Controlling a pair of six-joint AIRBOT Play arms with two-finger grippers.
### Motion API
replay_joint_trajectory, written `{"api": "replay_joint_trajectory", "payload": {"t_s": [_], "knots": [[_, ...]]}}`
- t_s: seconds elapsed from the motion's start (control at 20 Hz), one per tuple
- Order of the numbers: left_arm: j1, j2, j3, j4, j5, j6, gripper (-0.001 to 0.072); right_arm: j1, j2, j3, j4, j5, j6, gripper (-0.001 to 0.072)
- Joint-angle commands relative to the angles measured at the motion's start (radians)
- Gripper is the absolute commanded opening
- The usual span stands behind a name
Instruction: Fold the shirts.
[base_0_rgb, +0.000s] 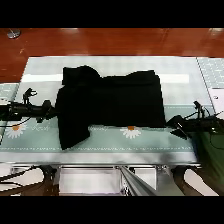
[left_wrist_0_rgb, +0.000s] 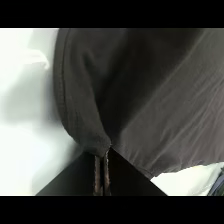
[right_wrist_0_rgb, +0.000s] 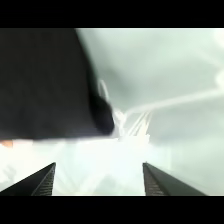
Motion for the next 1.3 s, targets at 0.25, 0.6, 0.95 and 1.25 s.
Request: {"api": "replay_joint_trajectory", "payload": {"t_s": [0.25,0.6,0.95,1.25], "knots": [[-0.023,-0.001,0.001,-0.004,0.019,0.005,0.0037,0.161,-0.226,0.174,0.08,-0.098,0.034,0.0628],[-0.023,-0.001,0.001,-0.004,0.018,0.005,0.0037,0.259,-0.304,0.263,0.083,-0.083,0.025,0.0023],[0.024,0.047,0.236,-0.362,-0.127,0.05,0.0036,0.187,-0.249,0.764,0.045,0.071,0.055,0.0022],[0.019,0.393,0.618,-0.409,0.308,0.002,0.0035,0.146,-0.111,1.355,-0.01,0.109,0.097,0.0022]]}}
